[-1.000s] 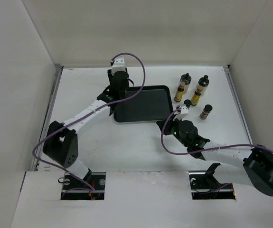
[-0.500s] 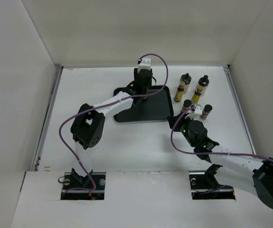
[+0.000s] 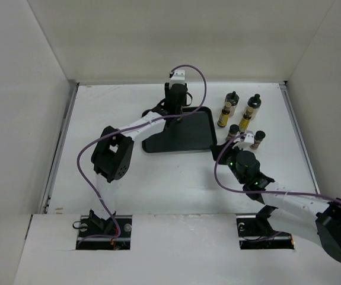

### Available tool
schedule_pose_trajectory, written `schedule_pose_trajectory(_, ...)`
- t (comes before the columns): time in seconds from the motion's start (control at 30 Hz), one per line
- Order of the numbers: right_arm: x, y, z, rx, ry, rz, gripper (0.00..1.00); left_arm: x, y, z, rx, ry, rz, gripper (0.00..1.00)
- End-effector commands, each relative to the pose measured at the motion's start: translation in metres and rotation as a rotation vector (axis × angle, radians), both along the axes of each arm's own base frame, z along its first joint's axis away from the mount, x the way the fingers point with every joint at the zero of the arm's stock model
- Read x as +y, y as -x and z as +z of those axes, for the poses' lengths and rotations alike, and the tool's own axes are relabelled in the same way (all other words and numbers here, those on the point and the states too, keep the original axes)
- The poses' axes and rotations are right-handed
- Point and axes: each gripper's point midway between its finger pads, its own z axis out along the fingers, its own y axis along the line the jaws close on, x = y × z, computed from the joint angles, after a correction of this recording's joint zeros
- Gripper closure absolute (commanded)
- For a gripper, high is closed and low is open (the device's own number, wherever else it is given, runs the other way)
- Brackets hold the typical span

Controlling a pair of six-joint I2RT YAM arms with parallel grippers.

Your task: Organize the condiment bottles

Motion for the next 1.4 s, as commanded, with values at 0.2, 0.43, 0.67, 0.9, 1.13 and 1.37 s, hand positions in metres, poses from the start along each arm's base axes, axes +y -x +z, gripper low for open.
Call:
schedule_pose_trajectory(0.2,0.000,-0.005,0.005,-0.015,-0.013,-0.012,0.70,-0.010,-0.018,0.068,-0.179,0.137,-0.002,0.65)
schedule_pose_trajectory(0.43,-0.001,-0.005,0.005,-0.018,-0.011,-0.021,0.52,-0.002,-0.006,0.082,-0.209,0.157,0.002,0.24)
schedule_pose_trajectory(0.67,0.002,-0.006,0.009,-0.029,0.004,-0.010,0.42,0.003,0.032,0.150,-0.323,0.248,-0.031,0.09)
schedule_pose_trajectory(0.9,0.017,0.000,0.032,-0.065,-0.002,0.026,0.76,0.049,0.104,0.178,-0.417,0.352,-0.006,0.23)
schedule_pose_trajectory(1.13,-0.010,-0.020,0.054,-0.033,0.137,-0.129,0.85,0.154,0.178,0.069,-0.323,0.453,0.233,0.68)
schedule_pose_trajectory(1.37,-0.074,-0.045,0.056,0.030,0.265,-0.330,0.53,0.223,0.233,-0.026,-0.194,0.546,0.391,0.67)
